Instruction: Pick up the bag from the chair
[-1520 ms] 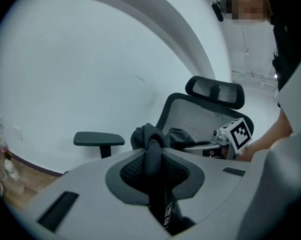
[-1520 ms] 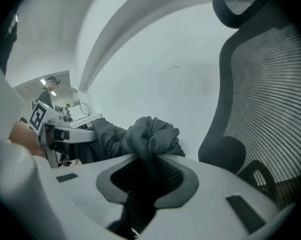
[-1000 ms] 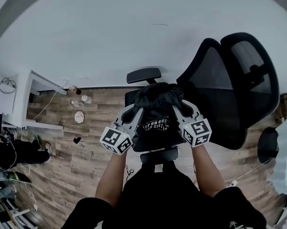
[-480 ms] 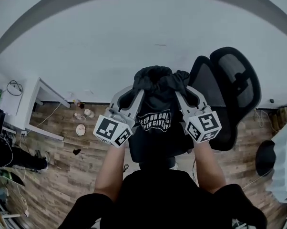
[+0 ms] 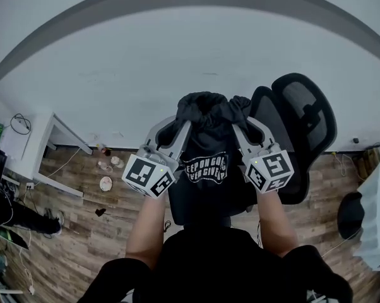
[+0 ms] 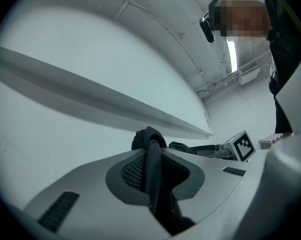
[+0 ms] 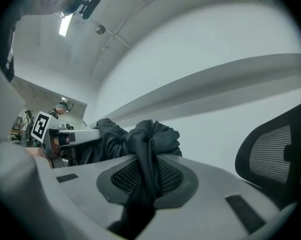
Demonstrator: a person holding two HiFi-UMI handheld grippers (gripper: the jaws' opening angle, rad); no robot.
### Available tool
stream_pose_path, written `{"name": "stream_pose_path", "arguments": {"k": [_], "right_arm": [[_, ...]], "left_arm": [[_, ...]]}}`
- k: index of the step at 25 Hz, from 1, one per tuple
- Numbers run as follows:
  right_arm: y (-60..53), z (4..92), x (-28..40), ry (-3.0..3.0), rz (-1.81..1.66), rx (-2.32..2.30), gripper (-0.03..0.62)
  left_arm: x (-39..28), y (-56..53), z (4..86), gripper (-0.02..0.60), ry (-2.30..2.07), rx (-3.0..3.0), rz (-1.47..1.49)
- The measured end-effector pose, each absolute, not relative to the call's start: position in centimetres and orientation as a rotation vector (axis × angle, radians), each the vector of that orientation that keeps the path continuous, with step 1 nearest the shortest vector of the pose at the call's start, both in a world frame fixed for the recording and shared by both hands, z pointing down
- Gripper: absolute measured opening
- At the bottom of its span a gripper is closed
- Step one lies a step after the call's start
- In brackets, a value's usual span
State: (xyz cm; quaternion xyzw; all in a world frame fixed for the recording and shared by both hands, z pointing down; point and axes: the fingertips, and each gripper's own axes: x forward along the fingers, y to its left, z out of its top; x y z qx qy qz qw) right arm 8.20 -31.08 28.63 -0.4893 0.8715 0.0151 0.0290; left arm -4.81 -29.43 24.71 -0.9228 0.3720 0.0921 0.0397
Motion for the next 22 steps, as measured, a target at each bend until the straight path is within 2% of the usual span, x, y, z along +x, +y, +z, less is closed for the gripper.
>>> {"name": "stream_pose_path", "arguments": {"k": [22], "right_arm": [[-31.35, 29.72, 8.37, 2.705, 0.035, -1.558, 0.084]], "left_arm": [[-4.25, -29.38, 25.72, 0.064, 1.113, -2.853, 0.223]]}}
